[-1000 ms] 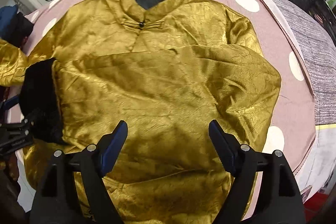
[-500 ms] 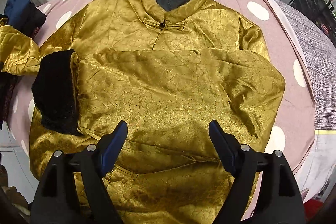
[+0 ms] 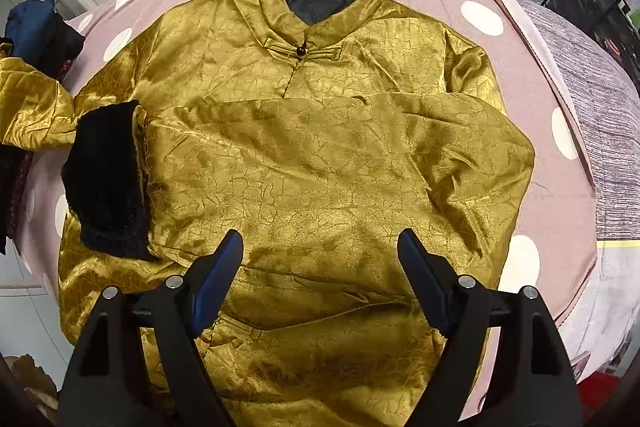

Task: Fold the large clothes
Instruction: 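Grasp the other fur cuff with the left gripper and lift the sleeve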

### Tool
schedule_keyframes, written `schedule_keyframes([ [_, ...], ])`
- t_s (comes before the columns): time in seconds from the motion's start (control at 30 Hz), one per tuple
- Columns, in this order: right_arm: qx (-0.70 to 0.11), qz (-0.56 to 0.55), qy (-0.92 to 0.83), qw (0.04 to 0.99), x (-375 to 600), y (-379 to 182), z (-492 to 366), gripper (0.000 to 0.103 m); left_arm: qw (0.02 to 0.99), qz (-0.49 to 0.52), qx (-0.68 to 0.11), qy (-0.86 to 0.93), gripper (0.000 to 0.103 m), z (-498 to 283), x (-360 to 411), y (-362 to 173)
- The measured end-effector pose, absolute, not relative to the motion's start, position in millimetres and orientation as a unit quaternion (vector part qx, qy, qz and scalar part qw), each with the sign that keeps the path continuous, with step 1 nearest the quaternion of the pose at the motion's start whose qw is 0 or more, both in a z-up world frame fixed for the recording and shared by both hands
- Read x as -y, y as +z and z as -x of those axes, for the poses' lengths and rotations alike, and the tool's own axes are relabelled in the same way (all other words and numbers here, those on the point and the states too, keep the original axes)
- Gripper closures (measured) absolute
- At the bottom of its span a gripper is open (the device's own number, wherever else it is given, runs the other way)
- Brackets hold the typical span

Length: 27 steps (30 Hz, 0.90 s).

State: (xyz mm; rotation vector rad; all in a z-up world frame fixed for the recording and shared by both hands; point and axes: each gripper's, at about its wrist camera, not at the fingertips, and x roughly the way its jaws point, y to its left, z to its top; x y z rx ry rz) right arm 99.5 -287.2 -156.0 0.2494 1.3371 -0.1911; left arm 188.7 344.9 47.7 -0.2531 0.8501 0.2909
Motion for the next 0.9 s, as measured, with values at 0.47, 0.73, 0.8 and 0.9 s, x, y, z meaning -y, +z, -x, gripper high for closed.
schedule_keyframes([
  [0.47, -0.606, -0.133, -0.116, 0.776, 301, -152, -91, 0.024, 0.917, 0.03, -0.392, 0.06, 0.081, -193, -259, 53],
  [0.73, -0.599, -0.129, -0.116, 0.782, 300, -147, -90, 0.024, 0.922, -0.06, -0.371, -0.087, 0.083, -166, -137, 60],
  [0.8, -0.597, -0.133, -0.12, 0.782, 304, -146, -89, 0.024, 0.913, -0.088, -0.377, -0.126, 0.083, -151, -103, 50],
  [0.9, -0.597, -0.139, -0.126, 0.78, 308, -147, -85, 0.024, 0.891, -0.121, -0.397, -0.187, 0.083, -131, -54, 26],
])
